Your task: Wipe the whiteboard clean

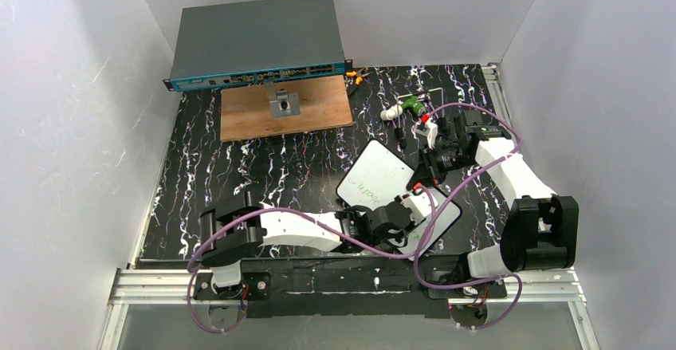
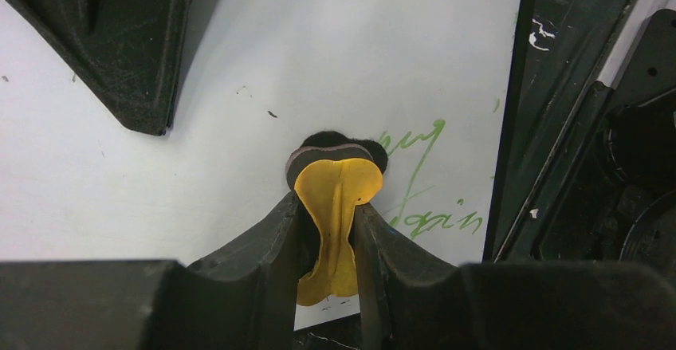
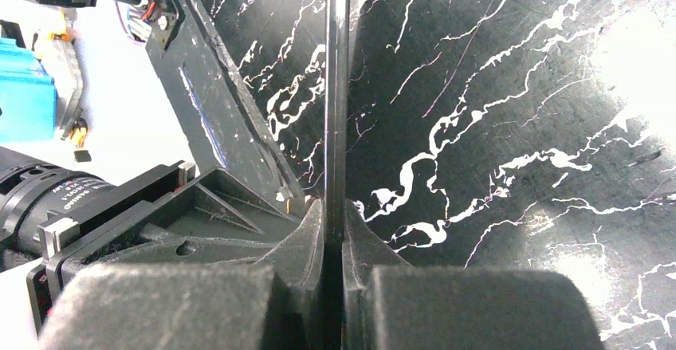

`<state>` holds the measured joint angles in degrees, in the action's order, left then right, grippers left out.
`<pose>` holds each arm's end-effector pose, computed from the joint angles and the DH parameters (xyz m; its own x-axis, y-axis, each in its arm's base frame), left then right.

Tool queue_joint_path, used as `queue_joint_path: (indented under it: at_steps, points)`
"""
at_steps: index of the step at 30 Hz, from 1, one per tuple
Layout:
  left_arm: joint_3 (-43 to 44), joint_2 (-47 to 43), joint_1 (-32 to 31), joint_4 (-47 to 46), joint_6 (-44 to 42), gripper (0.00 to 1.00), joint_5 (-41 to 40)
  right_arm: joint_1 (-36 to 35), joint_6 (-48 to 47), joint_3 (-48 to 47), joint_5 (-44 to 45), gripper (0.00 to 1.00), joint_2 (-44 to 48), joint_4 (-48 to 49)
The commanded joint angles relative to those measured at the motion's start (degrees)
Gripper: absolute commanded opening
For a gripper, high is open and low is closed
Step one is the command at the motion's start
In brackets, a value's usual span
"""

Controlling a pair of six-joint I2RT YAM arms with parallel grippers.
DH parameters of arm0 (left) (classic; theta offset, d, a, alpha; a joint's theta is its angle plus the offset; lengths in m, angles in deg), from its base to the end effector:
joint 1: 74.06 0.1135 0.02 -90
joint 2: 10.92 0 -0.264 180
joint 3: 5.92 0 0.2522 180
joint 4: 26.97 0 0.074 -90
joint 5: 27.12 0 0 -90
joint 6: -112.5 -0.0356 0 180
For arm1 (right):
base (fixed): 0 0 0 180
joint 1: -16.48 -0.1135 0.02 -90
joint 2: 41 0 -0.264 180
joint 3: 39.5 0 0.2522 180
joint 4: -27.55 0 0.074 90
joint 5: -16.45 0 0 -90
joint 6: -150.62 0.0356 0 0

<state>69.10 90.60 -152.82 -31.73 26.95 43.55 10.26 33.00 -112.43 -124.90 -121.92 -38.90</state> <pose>0.0892 -0.3884 0.2198 -0.1391 0.3245 -0.9356 0.8574 0.5122 0.0502 0.2494 0.0551 0.2464 -0.7206 -0.3698 -0.5865 -0.6885 0.4816 0.5423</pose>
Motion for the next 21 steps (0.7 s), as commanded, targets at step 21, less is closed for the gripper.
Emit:
queue_joint_path:
  at_steps: [21]
  points:
    - [-2.4, -1.4, -1.6, -4.1, -4.2, 0.00, -1.4, 0.5, -2.8, -1.4, -2.6, 0.01, 2.3, 2.9]
